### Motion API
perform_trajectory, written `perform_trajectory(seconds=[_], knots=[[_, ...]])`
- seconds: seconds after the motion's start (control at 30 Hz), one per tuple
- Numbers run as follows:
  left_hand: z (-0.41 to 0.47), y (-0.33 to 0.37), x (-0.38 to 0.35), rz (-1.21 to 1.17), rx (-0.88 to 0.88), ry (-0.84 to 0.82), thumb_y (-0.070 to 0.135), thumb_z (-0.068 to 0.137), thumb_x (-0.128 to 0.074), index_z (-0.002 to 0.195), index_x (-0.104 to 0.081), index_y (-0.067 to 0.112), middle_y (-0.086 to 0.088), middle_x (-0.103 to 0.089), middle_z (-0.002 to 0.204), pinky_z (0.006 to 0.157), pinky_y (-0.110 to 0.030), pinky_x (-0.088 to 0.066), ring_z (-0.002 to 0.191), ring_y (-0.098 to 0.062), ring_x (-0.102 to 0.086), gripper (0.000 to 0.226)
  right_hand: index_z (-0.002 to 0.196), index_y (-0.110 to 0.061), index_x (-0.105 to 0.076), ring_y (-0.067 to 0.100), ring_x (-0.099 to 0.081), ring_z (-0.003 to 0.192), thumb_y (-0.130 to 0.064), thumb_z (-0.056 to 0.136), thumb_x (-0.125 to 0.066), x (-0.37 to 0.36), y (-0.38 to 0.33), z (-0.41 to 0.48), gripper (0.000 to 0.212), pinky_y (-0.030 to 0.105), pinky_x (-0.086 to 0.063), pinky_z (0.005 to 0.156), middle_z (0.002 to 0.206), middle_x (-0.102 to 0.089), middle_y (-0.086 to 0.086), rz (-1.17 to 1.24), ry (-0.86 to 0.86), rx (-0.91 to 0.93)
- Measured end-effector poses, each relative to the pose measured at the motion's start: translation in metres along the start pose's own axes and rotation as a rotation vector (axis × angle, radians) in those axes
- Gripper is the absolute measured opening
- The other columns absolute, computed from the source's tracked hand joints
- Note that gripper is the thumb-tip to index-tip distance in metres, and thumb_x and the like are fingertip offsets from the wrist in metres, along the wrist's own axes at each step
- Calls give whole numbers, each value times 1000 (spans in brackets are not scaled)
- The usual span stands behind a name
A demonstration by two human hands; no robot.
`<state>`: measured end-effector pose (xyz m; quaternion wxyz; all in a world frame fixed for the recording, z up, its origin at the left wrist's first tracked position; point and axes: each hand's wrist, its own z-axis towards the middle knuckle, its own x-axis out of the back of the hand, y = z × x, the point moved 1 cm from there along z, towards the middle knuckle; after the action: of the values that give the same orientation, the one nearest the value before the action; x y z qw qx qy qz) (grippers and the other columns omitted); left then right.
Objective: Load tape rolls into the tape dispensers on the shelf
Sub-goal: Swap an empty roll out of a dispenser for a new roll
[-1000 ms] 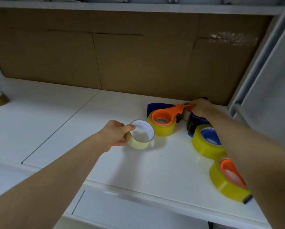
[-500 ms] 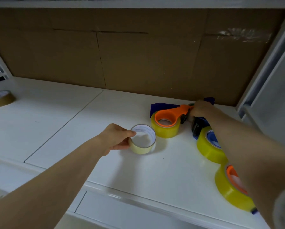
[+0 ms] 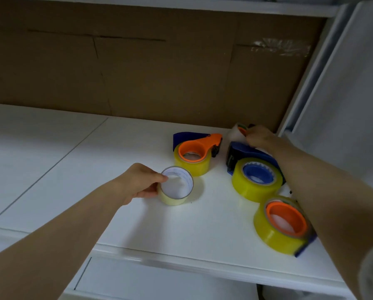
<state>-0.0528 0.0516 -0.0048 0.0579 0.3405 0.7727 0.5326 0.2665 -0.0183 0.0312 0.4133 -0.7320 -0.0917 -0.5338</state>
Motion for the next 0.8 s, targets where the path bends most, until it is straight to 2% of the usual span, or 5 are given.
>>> perform_trajectory(seconds=[0.1, 0.33, 0.5, 0.63, 0.8], knots=[[3, 2, -5, 23, -5, -13, 12, 82, -68, 98, -67, -2, -17, -69, 93, 82, -35, -56, 83, -24, -66, 21, 105, 2, -65, 32, -59, 103, -9, 83, -66, 13, 10, -8, 25, 35, -47, 84, 113, -64, 22, -28, 19, 79], [6, 4, -6, 89, -3, -46, 10, 81, -64, 98, -67, -6, -18, -63, 87, 76, -34, -57, 79, -26, -59, 24, 135, -10, -47, 30, -46, 126, -12, 90, -57, 28, 1, -41, 46, 29, -39, 96, 136, -51, 15, -5, 222, 237], [5, 4, -4, 85, 4, -70, 9, 83, -61, 102, -65, -7, -20, -63, 89, 61, -27, -56, 75, -25, -60, 25, 108, -12, -60, 13, -54, 87, -28, 79, -73, 33, -21, -79, 36, 8, -37, 54, 95, -59, -1, 156, 266, 324], [5, 0, 2, 76, -16, -47, 6, 84, -59, 102, -63, -9, -20, -61, 89, 55, -25, -57, 77, -27, -60, 24, 88, -17, -62, 12, -55, 81, -27, 71, -79, 21, -35, -116, 26, 22, -38, 59, 85, -60, -2, 177, 205, 383], [0, -5, 16, 186, -66, 17, 5, 77, -60, 77, -59, 1, -16, -53, 72, 79, -44, -58, 65, -30, -55, 4, 94, -22, -59, 4, -57, 69, -22, 69, -81, 3, -47, -160, 33, 7, -42, 57, 81, -62, -7, 303, 139, 444]])
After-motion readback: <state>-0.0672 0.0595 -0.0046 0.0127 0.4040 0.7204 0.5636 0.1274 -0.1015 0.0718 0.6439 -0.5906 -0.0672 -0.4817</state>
